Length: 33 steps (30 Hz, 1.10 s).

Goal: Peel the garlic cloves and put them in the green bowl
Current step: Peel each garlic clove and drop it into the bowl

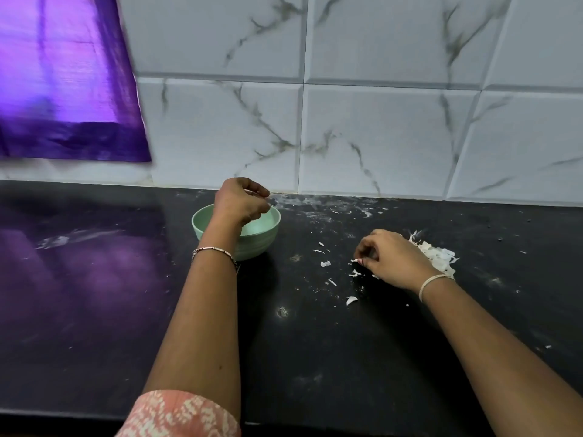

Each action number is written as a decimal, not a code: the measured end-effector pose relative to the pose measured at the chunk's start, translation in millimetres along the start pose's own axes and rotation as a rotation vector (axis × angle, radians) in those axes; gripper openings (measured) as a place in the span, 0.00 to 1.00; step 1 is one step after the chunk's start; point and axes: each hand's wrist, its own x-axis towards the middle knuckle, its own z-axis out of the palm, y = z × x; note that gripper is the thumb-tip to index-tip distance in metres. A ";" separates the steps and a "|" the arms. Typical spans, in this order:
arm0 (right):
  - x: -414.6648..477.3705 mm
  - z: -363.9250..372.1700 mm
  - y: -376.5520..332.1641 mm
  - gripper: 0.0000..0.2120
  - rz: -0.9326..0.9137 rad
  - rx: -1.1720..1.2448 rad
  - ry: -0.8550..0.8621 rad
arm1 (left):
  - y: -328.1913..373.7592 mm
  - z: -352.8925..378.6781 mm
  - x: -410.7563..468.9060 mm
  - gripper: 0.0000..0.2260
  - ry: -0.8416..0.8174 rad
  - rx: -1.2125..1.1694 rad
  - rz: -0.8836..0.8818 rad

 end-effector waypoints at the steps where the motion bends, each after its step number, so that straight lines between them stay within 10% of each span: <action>1: -0.1 0.1 -0.7 0.03 -0.003 0.003 0.004 | 3.0 1.5 -2.5 0.08 -0.024 -0.045 0.011; 10: 1.7 -5.6 13.6 0.14 0.053 0.338 0.232 | 30.6 51.3 -37.7 0.18 -0.129 -0.197 0.260; 21: 0.5 -18.1 21.1 0.08 0.216 0.833 0.379 | 7.3 102.8 -50.8 0.06 -0.524 0.246 0.344; 33: -6.0 -23.5 13.7 0.02 0.251 1.173 0.091 | -1.0 104.4 -43.9 0.07 -0.457 0.251 0.388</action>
